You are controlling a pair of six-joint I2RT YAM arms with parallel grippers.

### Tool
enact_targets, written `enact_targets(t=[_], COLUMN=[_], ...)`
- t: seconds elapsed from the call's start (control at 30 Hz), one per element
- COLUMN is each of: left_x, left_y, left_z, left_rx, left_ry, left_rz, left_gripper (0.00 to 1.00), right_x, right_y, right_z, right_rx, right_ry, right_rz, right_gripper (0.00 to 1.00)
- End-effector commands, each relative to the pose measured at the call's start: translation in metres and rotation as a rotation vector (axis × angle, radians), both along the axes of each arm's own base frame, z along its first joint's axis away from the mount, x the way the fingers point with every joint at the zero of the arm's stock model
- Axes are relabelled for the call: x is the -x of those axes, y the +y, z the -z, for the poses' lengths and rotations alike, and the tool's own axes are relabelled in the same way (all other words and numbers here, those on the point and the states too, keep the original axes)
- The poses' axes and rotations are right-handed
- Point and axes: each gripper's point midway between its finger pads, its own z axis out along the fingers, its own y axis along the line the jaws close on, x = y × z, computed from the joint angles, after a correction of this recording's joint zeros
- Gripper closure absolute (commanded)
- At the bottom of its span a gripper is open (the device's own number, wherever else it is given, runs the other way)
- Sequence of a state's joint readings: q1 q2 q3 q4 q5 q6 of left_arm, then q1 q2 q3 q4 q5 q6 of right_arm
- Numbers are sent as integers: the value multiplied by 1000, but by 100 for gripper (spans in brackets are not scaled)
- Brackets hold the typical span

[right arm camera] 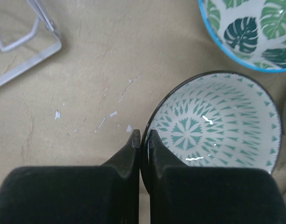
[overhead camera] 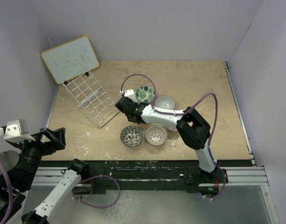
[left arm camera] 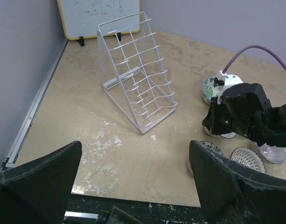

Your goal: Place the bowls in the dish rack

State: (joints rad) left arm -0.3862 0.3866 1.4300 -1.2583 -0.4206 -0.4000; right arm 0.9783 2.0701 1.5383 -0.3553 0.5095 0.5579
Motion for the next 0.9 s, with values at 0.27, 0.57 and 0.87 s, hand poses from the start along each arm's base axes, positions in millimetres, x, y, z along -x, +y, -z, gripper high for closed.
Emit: enact_targets(t=[0.27, 0.57, 0.87], left_x=[-3, -9, -7], left_y=[2, -5, -5], left_z=[-13, -19, -25], left_rx=[0, 13, 21], left_ry=[-39, -42, -51], left_rz=[-12, 7, 12], left_gripper=[1, 1, 1], right_x=[-10, 14, 43], right_y=[28, 65, 82], right_z=[-85, -217, -293], right_rx=[-211, -781, -1444], right_ry=[-120, -315, -353], right_rz=[-44, -213, -270], right_gripper=[100, 100, 100])
